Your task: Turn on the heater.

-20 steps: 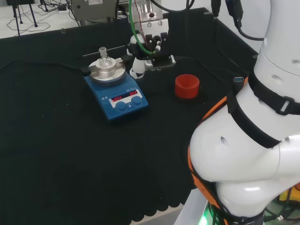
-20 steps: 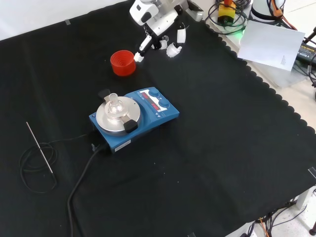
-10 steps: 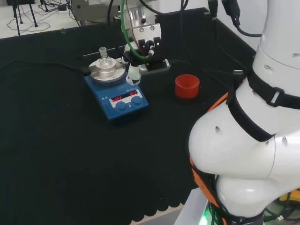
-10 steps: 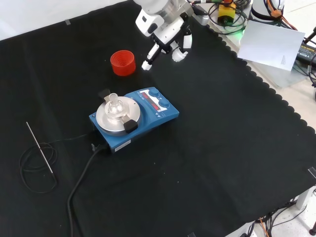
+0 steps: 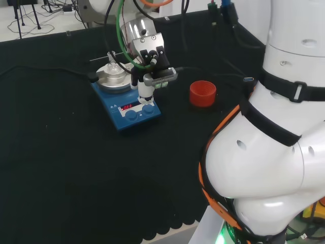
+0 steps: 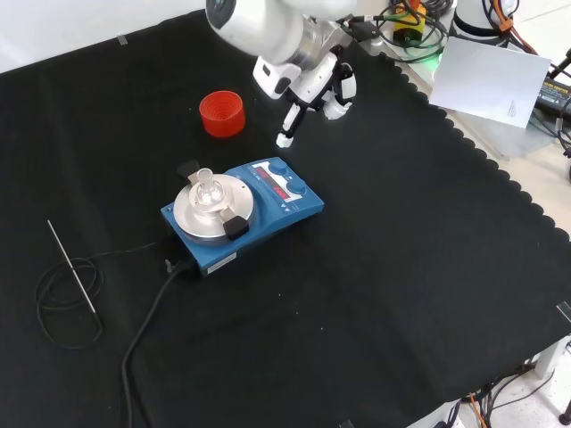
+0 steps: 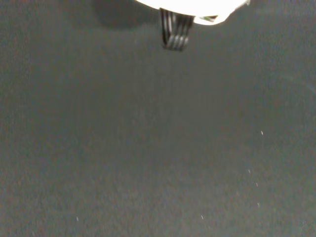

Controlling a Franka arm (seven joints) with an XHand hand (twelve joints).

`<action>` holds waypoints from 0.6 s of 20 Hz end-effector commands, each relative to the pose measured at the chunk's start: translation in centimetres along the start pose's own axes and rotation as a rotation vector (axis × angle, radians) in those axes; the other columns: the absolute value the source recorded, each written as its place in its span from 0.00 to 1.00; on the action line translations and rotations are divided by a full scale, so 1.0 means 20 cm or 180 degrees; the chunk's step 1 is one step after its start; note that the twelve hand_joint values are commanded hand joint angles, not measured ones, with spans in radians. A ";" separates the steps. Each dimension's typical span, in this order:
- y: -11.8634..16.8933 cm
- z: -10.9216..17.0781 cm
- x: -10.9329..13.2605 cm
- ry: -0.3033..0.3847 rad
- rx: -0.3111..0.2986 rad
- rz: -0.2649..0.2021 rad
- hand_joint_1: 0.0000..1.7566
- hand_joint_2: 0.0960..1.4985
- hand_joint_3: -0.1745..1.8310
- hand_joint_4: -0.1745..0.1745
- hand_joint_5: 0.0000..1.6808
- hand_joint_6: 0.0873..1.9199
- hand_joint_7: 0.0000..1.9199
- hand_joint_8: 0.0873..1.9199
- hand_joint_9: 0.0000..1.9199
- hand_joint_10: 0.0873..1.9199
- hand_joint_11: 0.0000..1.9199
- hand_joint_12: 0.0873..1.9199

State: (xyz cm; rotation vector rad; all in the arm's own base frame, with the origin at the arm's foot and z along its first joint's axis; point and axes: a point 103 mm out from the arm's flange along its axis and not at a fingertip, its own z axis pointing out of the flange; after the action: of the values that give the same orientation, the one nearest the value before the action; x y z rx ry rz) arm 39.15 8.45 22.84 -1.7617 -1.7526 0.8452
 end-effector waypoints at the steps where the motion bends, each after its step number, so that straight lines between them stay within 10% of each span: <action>1: 0.01 0.02 -0.03 -0.0095 0.0253 0.0052 0.81 0.41 0.61 0.38 0.11 0.00 0.83 0.85 0.92 0.83 0.90 0.76; 12: 0.02 0.05 0.02 -0.0089 0.0414 -0.0123 0.83 0.39 0.65 0.46 0.07 0.00 0.85 0.85 0.92 0.85 0.89 0.78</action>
State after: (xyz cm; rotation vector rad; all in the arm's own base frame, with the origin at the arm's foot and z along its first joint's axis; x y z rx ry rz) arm 38.84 8.37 21.95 -1.6583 -1.6994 0.9516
